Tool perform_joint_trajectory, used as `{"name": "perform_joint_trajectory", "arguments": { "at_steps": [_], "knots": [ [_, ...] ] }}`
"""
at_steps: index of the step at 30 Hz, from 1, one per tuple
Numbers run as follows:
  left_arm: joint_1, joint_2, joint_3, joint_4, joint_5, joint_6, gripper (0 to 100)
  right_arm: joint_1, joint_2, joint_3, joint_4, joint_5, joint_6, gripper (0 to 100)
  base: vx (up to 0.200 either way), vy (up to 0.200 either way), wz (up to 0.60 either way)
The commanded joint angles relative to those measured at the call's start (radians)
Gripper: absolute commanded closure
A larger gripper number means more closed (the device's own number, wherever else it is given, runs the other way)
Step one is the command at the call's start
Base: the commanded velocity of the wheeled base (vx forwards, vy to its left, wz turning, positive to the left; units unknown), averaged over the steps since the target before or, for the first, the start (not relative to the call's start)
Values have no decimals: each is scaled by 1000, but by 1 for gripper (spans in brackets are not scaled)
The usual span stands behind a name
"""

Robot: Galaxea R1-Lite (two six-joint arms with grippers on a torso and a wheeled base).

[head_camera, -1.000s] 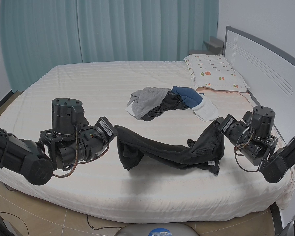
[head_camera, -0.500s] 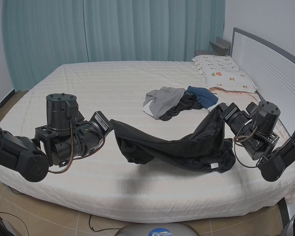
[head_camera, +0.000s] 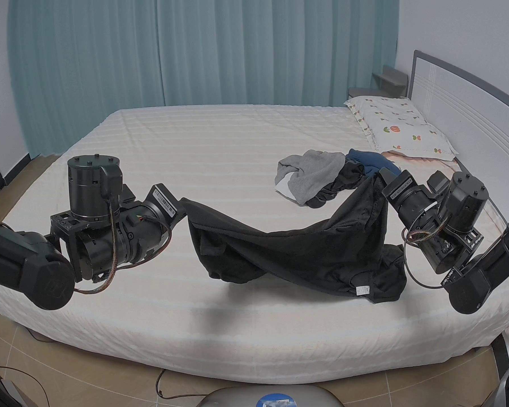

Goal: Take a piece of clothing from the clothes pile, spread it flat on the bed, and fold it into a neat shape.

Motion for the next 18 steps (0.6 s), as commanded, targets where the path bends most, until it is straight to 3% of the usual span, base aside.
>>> {"name": "perform_joint_trajectory", "arguments": {
  "at_steps": [1, 18],
  "knots": [
    [1, -4, 1, 0, 0, 0, 100, 3, -5, -2, -1, 0, 1, 100, 0, 200, 0],
    [12, -31, 7, 5, -7, 0, 100, 22, -6, 9, -69, 8, 16, 100, 0, 200, 0]
  ]
}}
